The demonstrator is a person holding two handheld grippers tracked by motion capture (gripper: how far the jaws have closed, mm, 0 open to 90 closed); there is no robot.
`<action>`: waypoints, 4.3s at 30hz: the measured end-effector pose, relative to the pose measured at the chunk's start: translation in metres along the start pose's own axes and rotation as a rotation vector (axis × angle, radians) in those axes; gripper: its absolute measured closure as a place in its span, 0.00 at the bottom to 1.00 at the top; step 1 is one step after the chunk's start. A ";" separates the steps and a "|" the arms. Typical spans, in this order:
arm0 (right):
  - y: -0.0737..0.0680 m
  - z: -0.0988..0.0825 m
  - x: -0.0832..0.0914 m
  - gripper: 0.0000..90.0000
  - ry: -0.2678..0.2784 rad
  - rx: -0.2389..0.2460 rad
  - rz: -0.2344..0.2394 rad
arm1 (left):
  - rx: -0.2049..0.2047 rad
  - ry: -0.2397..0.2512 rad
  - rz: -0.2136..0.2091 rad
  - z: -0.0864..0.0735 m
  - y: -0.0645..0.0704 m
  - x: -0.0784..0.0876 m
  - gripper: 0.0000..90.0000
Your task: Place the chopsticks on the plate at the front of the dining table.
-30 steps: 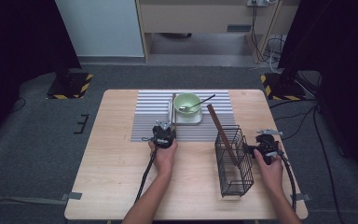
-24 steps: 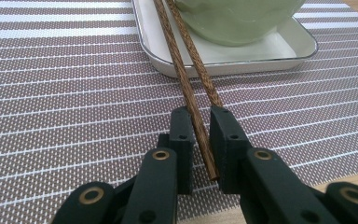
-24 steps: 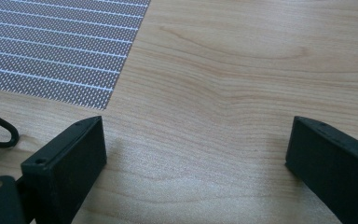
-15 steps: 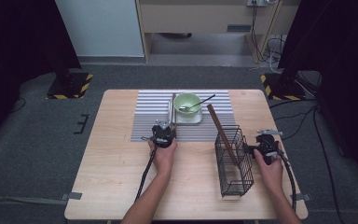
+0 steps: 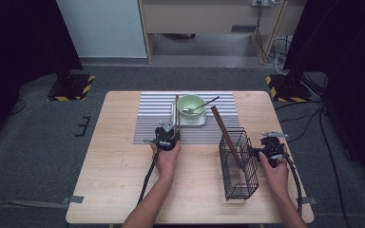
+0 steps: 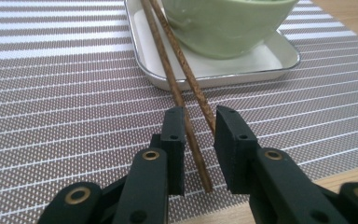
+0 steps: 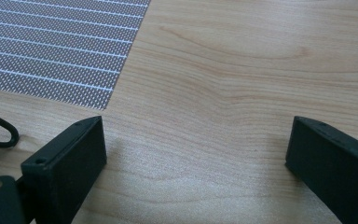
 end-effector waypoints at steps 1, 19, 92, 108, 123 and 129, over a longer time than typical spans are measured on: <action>0.000 0.000 0.000 0.06 0.000 -0.001 0.000 | -0.006 0.001 0.000 0.000 0.001 0.001 0.80; 0.000 0.000 0.000 0.06 0.000 0.000 0.000 | -0.022 0.026 -0.002 0.003 0.008 0.010 0.70; 0.000 0.000 0.000 0.06 0.000 0.000 0.000 | -0.077 -0.047 -0.038 0.000 -0.002 0.010 0.26; 0.000 0.000 0.000 0.06 0.000 0.000 0.000 | -0.133 -0.065 -0.048 -0.003 -0.003 0.018 0.17; 0.000 0.000 0.000 0.05 -0.001 -0.001 0.000 | -0.141 -0.080 -0.080 -0.015 -0.022 0.035 0.13; 0.000 0.000 0.000 0.05 -0.002 -0.001 0.000 | -0.145 -0.078 -0.091 -0.019 -0.028 0.045 0.12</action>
Point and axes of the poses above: each handheld gripper's, and its own axes: x roughly backward along the jaws, z roughly out of its top, y roughly to its right, the point moved 7 cm from there along -x, roughly forward along the jaws, and after that the axes turned 12 degrees about -y, right-handed, at the moved point
